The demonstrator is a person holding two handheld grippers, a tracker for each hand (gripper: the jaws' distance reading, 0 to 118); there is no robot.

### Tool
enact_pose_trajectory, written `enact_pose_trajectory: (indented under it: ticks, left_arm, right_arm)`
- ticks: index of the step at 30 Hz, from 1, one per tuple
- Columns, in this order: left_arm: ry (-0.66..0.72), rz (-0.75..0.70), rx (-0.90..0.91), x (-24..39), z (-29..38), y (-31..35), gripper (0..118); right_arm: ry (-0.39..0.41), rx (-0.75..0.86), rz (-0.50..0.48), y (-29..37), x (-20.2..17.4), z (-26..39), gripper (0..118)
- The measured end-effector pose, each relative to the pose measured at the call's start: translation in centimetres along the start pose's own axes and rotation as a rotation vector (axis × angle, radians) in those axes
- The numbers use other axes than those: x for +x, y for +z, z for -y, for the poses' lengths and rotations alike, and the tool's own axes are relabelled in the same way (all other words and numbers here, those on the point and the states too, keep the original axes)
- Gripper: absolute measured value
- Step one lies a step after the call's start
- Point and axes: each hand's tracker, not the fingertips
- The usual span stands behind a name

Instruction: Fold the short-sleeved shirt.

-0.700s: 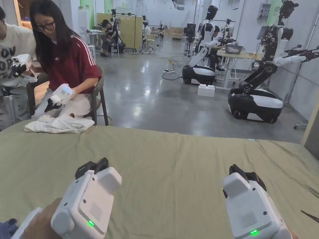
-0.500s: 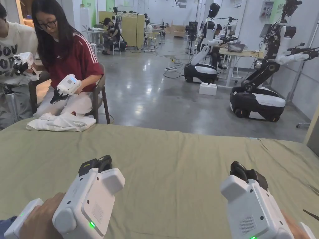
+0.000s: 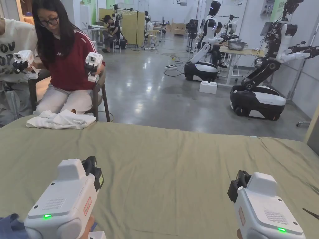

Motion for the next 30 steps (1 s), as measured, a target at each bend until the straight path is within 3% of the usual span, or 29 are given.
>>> enact_pose_trajectory:
  ticks: [12,20,25,26,28,29,30]
  left_arm:
    - [-0.171,-0.049,-0.147,-4.1,-1.1,0.9,0]
    - [-0.158,-0.144,-0.506,-15.2,1.4,3.3,0]
    - [-0.093,-0.203,-0.726,-20.8,4.9,4.3,14]
    - [-0.073,-0.207,-0.763,-21.7,5.7,4.5,24]
    - [-0.053,-0.243,-0.814,-23.1,7.1,4.4,71]
    - [-0.044,-0.261,-0.846,-23.7,7.9,4.4,88]
    - [-0.032,-0.275,-0.874,-24.1,8.5,4.3,98]
  right_arm:
    - [0.089,-0.008,-0.029,0.5,-1.5,0.7,2]
    - [0.159,-0.042,-0.056,0.5,-2.7,2.5,2]
    - [0.189,-0.08,-0.089,0.4,-3.4,3.9,2]
    - [0.189,-0.088,-0.093,0.4,-3.6,4.2,2]
    - [0.189,-0.098,-0.095,0.4,-3.7,4.5,2]
    - [0.191,-0.105,-0.096,0.3,-3.8,4.7,2]
    - [0.194,-0.111,-0.098,0.3,-3.9,4.9,2]
